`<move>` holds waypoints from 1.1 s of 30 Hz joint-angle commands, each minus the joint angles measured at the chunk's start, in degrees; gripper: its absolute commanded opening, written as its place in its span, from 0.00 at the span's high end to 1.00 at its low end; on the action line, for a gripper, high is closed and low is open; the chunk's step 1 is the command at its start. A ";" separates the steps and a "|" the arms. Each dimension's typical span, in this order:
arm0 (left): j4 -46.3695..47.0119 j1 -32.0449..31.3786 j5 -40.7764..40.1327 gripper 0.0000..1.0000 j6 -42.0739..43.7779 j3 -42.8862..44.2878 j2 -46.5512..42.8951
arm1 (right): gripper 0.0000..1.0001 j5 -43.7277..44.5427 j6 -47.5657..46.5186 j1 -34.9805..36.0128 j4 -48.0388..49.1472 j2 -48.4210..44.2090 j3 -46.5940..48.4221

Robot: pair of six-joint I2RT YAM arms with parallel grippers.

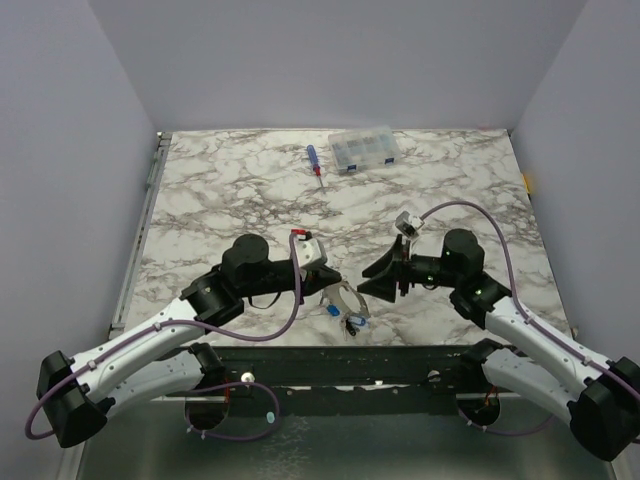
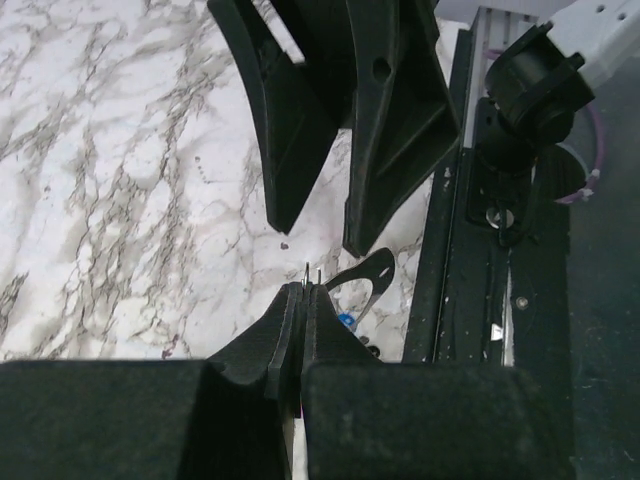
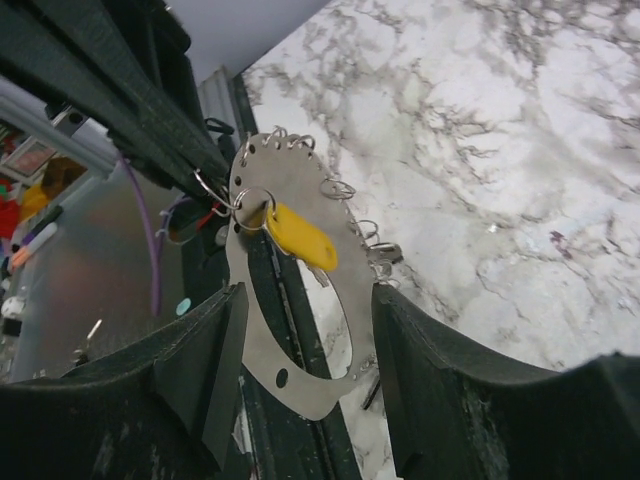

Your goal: Put the keys on the keyring

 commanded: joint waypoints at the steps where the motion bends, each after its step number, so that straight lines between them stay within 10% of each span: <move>1: 3.14 0.01 6.54 1.00 -1.11 4.63 -1.03 | 0.41 -5.80 1.02 2.71 9.95 -0.45 -1.33; 14: 3.24 -0.04 5.79 1.00 -3.41 6.32 -1.74 | 0.40 3.36 -3.19 11.07 9.40 2.92 0.94; 33: 5.32 -0.04 5.68 1.00 -5.61 6.13 -1.64 | 0.75 6.12 -5.97 12.34 6.94 4.44 5.05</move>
